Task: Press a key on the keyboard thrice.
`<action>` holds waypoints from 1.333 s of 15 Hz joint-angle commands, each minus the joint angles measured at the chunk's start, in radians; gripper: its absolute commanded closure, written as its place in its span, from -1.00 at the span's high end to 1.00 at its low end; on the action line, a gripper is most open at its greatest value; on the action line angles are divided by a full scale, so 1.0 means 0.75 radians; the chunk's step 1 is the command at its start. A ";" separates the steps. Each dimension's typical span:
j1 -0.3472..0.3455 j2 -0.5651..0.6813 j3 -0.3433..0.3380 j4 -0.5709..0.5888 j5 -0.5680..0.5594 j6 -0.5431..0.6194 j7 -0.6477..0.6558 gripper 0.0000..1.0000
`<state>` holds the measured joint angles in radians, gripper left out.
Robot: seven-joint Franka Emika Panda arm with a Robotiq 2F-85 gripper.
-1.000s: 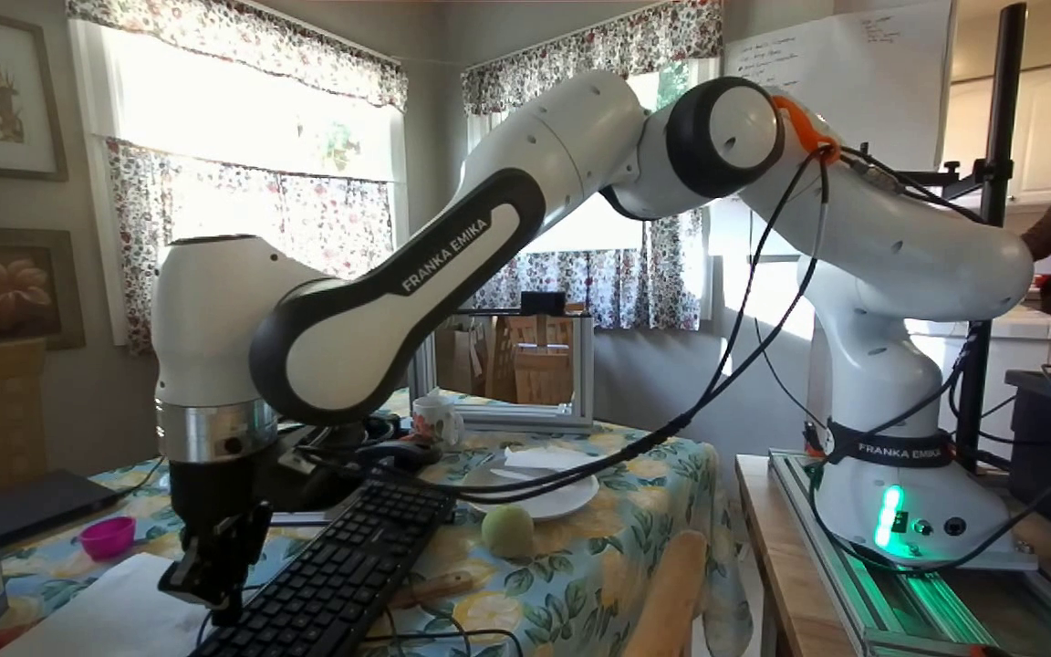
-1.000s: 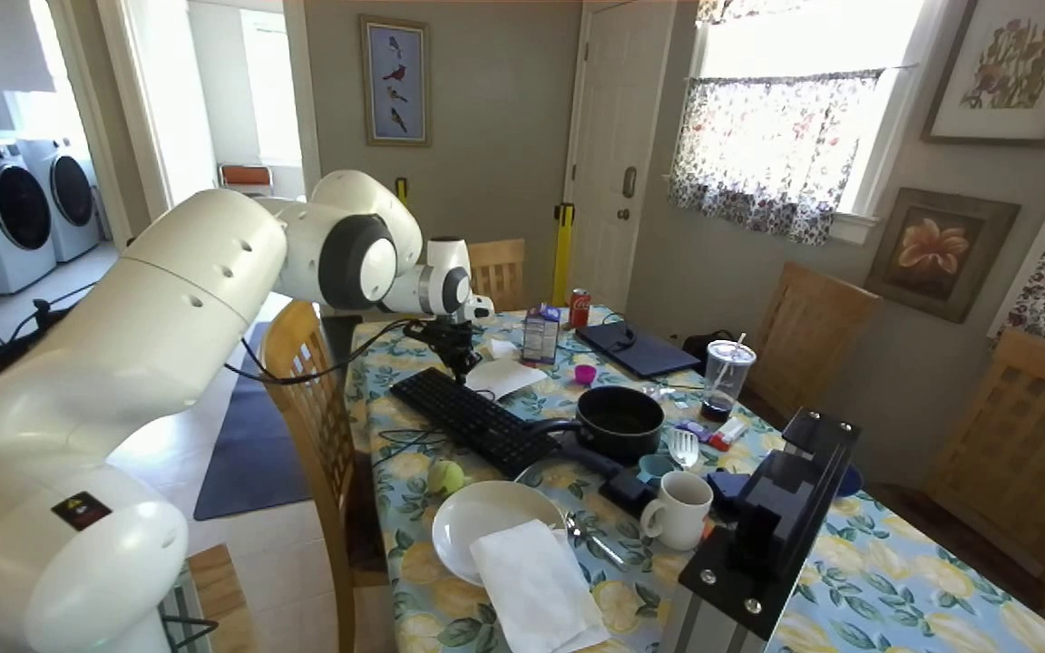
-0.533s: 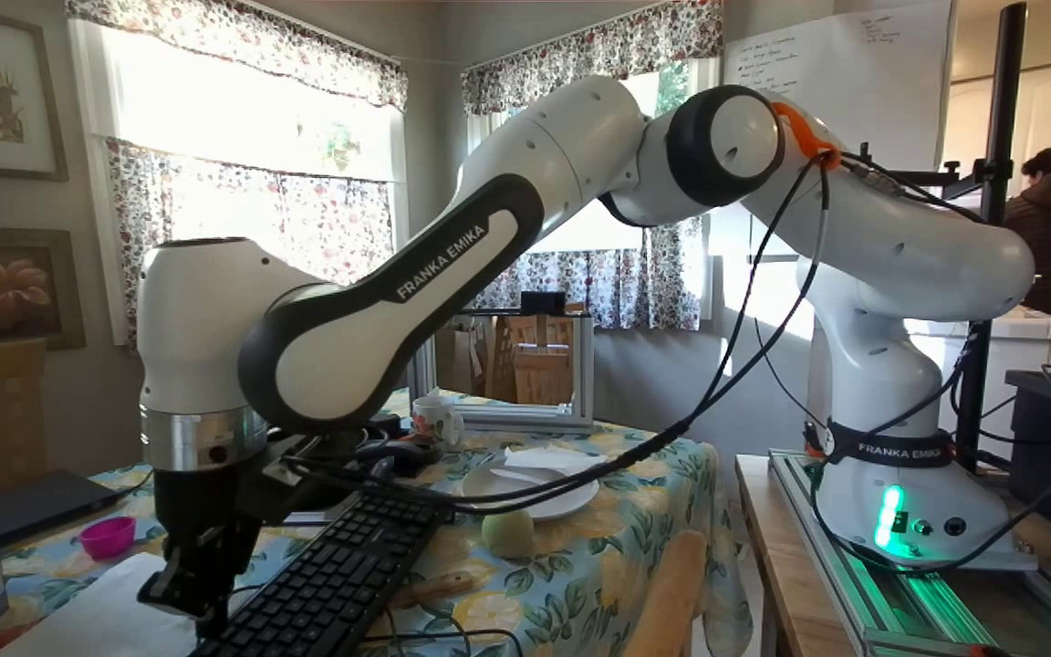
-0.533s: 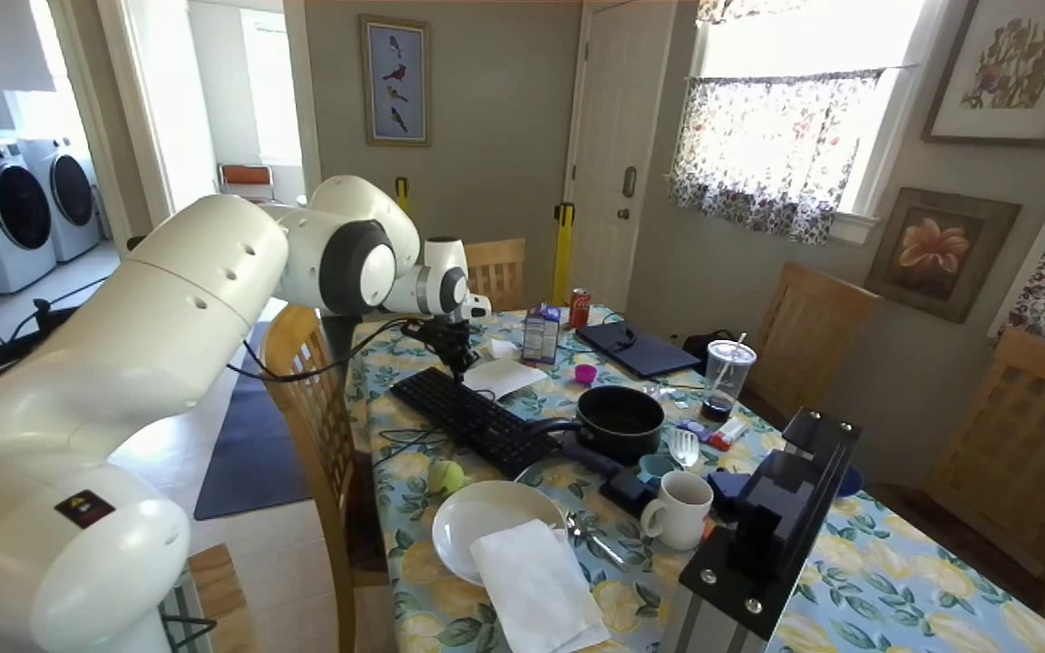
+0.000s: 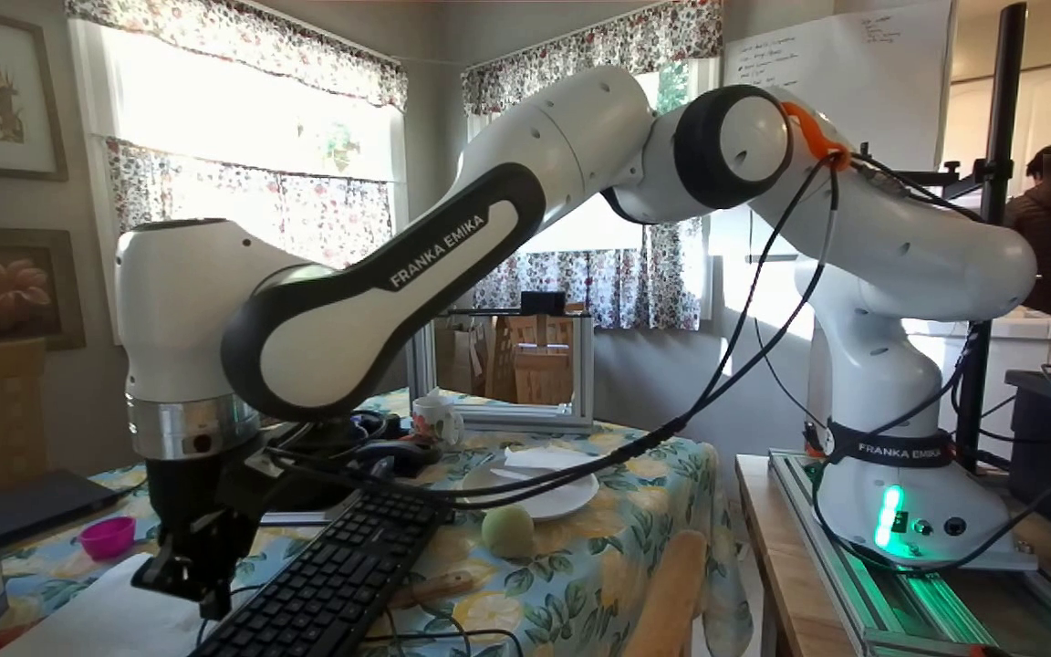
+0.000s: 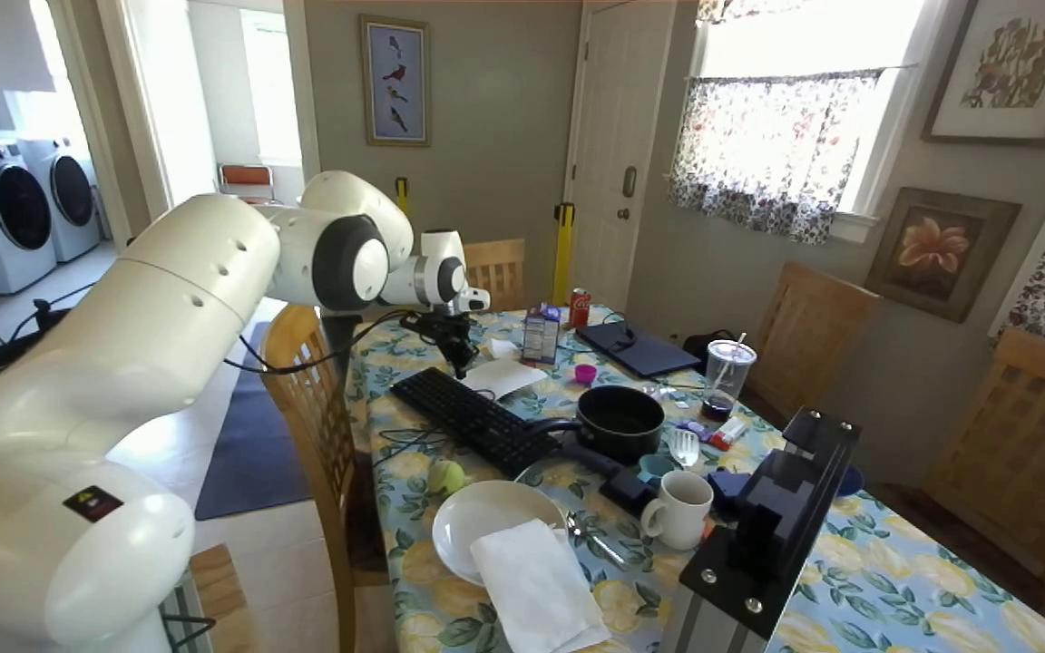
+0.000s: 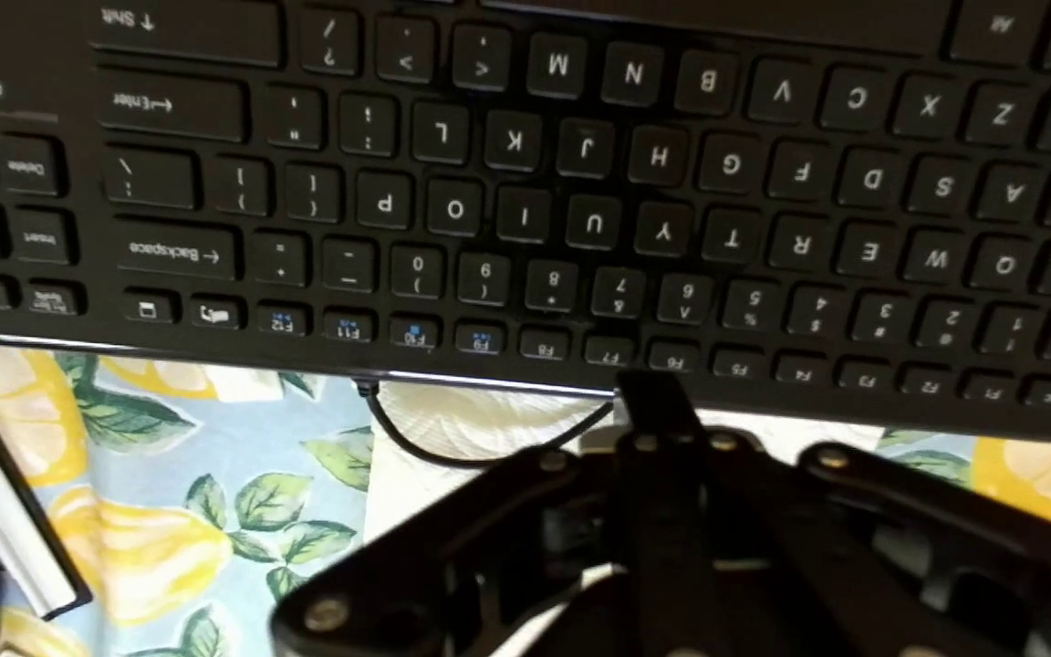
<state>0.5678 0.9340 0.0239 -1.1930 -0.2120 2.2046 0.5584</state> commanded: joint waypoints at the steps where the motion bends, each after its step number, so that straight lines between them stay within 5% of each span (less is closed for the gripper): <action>1: 0.018 0.024 -0.015 0.077 0.028 -0.135 0.043 -1.00; 5: 0.004 0.037 0.009 0.110 0.048 -0.235 0.034 -1.00; 20: -0.047 0.091 0.065 0.135 0.091 -0.200 -0.016 -1.00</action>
<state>0.5498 0.9650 0.0525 -1.1484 -0.1713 2.0643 0.5697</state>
